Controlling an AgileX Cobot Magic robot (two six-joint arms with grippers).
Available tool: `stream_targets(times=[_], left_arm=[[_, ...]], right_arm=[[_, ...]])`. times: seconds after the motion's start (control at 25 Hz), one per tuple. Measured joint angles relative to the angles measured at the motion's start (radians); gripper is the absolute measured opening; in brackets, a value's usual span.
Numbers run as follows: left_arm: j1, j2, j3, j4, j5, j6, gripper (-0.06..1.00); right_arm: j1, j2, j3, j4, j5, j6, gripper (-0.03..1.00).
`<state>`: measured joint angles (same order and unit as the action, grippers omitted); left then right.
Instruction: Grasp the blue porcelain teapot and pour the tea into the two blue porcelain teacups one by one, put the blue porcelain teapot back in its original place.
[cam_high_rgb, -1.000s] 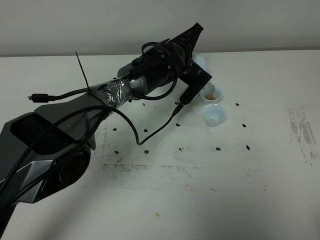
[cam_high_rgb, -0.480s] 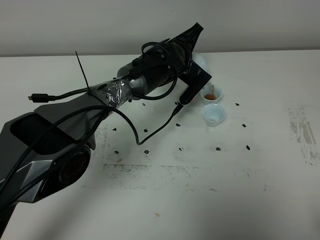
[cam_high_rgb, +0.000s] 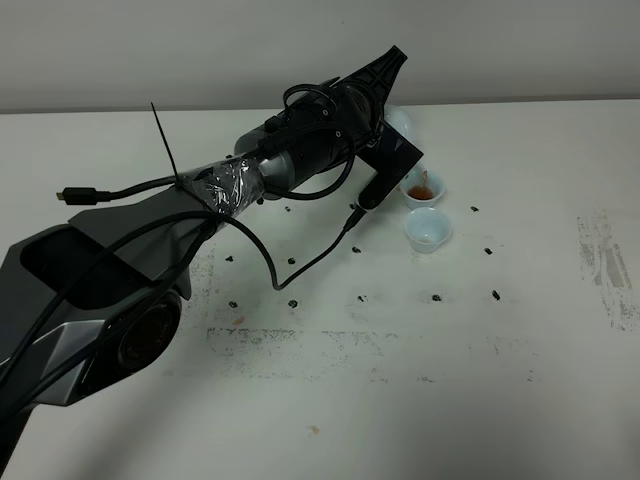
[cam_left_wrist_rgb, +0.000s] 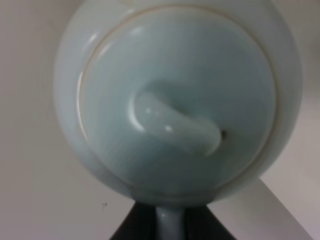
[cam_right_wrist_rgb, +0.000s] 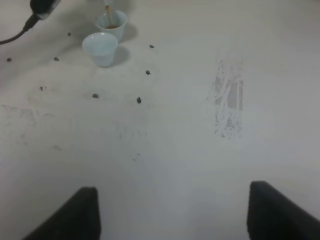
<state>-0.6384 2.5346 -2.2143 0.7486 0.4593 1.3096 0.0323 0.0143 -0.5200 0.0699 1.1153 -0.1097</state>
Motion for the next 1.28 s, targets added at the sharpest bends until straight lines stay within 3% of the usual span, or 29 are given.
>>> stream_targets(times=[1.28], left_arm=[[0.000, 0.000, 0.000, 0.022, -0.021, 0.026, 0.05]], right_arm=[[0.000, 0.000, 0.000, 0.000, 0.000, 0.000, 0.59]])
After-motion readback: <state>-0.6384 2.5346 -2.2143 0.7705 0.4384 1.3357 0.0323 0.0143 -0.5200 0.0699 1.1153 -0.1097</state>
